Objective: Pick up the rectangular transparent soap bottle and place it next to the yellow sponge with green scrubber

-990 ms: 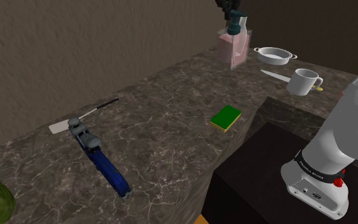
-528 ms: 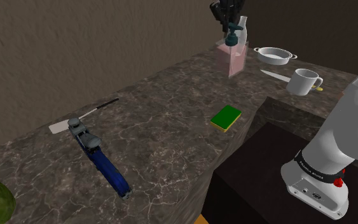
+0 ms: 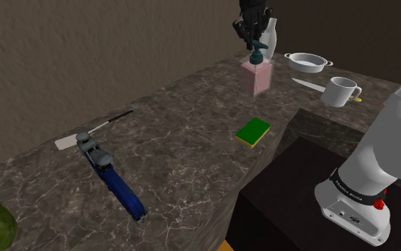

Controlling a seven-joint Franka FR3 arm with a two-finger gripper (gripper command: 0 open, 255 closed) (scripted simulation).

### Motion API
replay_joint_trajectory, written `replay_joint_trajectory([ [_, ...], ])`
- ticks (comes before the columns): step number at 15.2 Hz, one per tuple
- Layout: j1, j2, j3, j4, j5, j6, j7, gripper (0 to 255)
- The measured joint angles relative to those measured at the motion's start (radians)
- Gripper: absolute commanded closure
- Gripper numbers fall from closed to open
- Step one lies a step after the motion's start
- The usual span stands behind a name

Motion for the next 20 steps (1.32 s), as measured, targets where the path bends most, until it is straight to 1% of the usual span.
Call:
replay_joint_trajectory([
  [14,-0.001,-0.021,-0.006,-0.210,-0.002,0.187,0.028,255],
  [20,-0.001,-0.016,-0.006,-0.280,-0.005,0.264,0.042,255],
])
